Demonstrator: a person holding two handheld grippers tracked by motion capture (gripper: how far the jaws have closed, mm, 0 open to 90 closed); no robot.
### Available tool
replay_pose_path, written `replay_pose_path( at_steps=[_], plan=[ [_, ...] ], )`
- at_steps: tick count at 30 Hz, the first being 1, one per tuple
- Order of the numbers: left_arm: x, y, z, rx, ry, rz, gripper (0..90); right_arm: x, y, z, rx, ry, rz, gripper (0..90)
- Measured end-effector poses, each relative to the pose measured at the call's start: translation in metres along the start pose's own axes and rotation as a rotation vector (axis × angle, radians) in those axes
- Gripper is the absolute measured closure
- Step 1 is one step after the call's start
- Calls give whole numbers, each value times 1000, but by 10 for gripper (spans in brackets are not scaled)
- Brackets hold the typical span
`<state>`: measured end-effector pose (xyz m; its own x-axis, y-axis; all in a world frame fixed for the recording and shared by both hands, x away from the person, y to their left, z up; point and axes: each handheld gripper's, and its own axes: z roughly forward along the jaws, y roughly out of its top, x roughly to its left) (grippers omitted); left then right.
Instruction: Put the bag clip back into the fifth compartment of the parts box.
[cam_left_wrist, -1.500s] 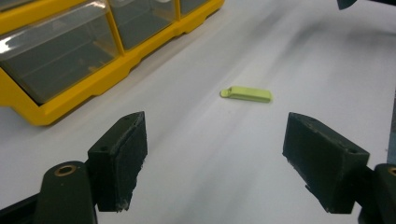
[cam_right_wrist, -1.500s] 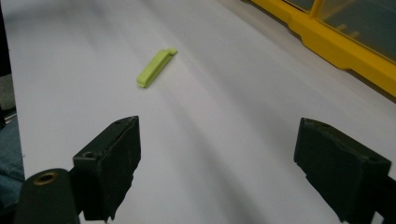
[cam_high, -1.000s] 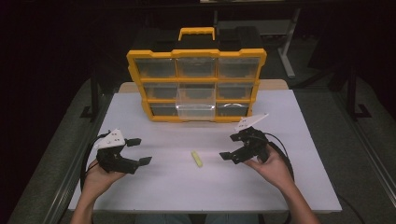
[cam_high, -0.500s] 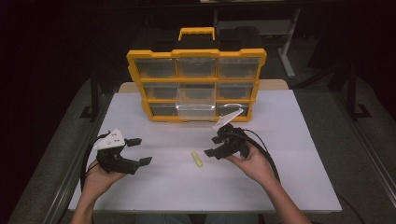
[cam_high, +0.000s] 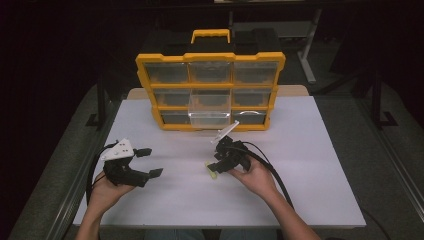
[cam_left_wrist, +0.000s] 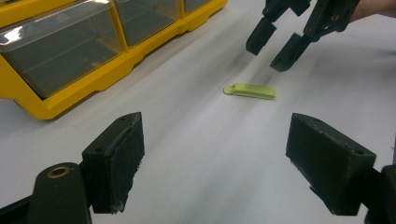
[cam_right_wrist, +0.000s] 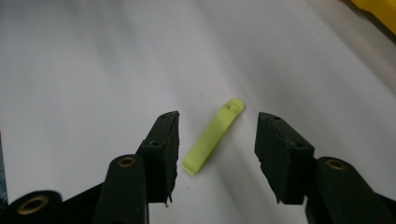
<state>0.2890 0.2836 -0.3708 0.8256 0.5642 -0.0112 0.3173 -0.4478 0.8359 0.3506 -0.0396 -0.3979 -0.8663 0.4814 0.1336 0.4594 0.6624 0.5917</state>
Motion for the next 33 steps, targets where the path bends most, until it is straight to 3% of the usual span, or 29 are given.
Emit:
replay_pose_path(
  at_steps=[8, 15, 33],
  plan=[
    [0, 0, -1, -11, 0, -8, 195, 1, 0, 16, 41, -11, -15, 549],
    [0, 0, -2, -12, -4, -9, 195, 3, -1, 29, 69, -11, 2, 576],
    [0, 0, -3, -32, -9, -11, 196, 4, 0, 38, 98, -47, 12, 645]
  ],
)
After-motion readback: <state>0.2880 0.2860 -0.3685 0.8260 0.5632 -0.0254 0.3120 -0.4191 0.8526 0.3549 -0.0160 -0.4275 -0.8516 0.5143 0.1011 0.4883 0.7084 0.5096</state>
